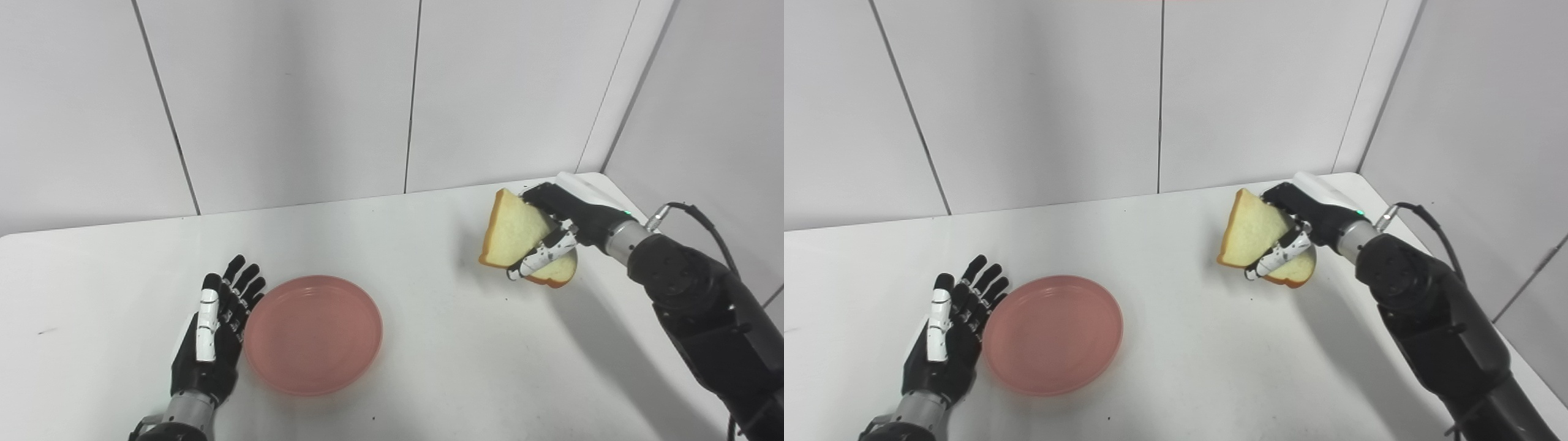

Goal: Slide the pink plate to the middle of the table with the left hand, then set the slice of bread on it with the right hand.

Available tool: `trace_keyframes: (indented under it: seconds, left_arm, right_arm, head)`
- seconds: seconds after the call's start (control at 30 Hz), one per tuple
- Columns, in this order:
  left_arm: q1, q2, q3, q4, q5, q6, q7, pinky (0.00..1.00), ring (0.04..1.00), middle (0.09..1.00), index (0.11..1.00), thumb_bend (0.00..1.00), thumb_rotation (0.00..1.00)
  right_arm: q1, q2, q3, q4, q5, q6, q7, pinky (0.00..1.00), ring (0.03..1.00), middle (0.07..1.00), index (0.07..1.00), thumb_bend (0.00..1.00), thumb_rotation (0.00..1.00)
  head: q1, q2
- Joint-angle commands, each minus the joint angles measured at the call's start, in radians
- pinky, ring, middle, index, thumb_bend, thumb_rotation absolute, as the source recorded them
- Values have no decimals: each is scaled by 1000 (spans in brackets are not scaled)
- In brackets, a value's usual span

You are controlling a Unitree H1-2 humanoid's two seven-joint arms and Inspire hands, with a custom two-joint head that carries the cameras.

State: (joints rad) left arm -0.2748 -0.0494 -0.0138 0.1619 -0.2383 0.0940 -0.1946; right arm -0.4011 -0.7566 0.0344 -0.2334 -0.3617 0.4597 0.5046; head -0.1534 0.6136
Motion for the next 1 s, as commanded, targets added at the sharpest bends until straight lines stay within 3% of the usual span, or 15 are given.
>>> trace_keyframes:
  seconds: [0.0,0.27,0.63,0.93,0.97]
  left_arm:
    - [-30,-5,-3,-35,9,-32,4,934,936,937,930,723,972]
    - [-42,-18,-6,-18,41,-59,26,937,922,922,918,740,962]
    - [-58,-31,-5,-10,58,-79,55,950,922,922,918,751,959]
    - [-63,-42,-7,-17,71,-74,74,944,920,918,916,754,954]
    - [-64,-42,-7,-17,71,-74,75,945,920,919,916,757,951]
  right_arm:
    - [-55,-2,0,-50,-4,-4,-11,220,313,462,490,529,0]
    - [-86,36,41,-68,2,-29,0,173,258,471,484,530,0]
    - [-145,115,119,-94,-7,-5,25,171,262,472,485,529,0]
    - [-193,157,197,-78,-25,-29,45,180,276,473,485,530,0]
    - [-197,163,204,-76,-26,-35,45,183,281,436,499,526,0]
  head:
    - [19,1]
    - [74,7]
    - [124,10]
    - [159,12]
    - [161,12]
